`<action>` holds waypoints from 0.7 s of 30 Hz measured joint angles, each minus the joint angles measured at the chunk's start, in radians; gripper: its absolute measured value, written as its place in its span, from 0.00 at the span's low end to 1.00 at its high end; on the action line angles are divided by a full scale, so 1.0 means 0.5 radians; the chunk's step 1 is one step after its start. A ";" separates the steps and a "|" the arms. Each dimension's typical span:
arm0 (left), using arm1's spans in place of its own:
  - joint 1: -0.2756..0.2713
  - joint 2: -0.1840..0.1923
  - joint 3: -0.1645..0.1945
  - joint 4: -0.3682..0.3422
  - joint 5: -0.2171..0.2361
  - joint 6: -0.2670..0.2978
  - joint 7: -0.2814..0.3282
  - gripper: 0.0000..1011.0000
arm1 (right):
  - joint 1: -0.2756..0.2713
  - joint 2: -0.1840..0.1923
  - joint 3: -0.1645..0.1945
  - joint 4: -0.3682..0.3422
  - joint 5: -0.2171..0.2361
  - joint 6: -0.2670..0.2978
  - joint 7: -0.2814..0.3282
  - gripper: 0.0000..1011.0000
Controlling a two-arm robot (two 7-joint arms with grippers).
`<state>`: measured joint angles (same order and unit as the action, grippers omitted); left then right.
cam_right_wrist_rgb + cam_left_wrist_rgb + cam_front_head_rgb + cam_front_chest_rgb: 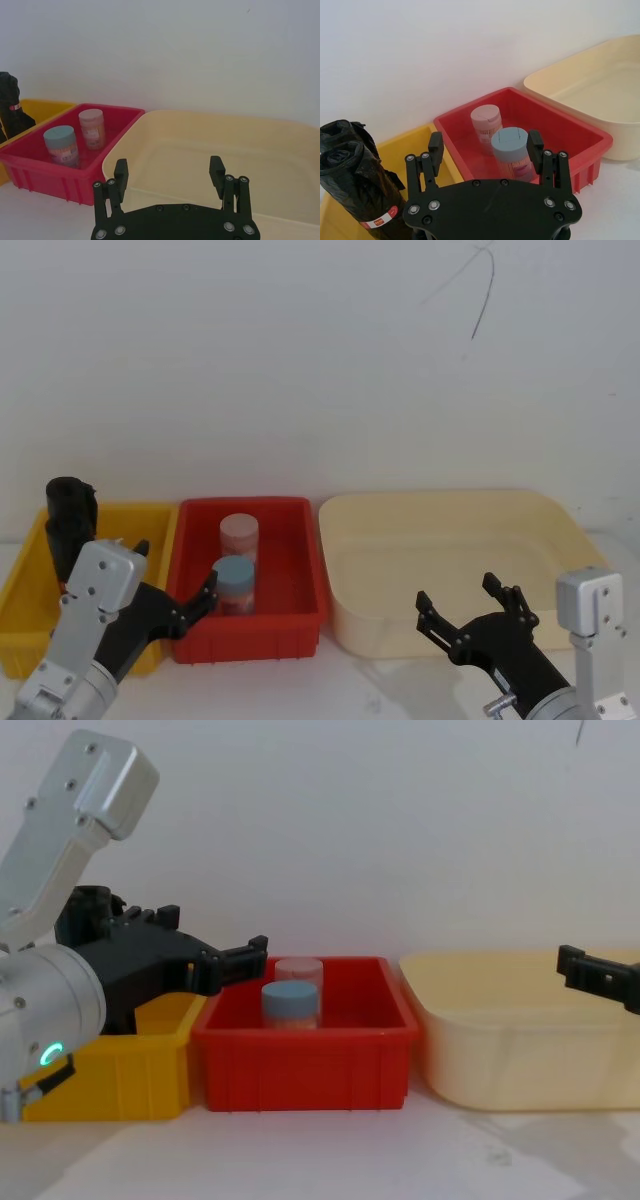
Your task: Pick up the garbage bag with the one hand and transfer it to the other hand.
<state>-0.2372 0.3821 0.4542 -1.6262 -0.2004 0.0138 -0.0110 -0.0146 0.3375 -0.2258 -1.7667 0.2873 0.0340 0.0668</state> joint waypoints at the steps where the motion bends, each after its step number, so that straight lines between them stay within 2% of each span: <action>1: 0.000 0.000 0.000 0.000 0.000 0.000 0.000 0.99 | 0.000 0.000 0.000 0.000 0.000 0.000 0.000 0.99; 21: 0.000 0.000 0.000 0.000 0.000 0.000 0.000 0.99 | 0.000 0.000 0.000 0.000 0.000 0.000 0.000 0.99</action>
<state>-0.2371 0.3821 0.4543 -1.6262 -0.2004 0.0138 -0.0109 -0.0146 0.3375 -0.2258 -1.7667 0.2873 0.0341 0.0668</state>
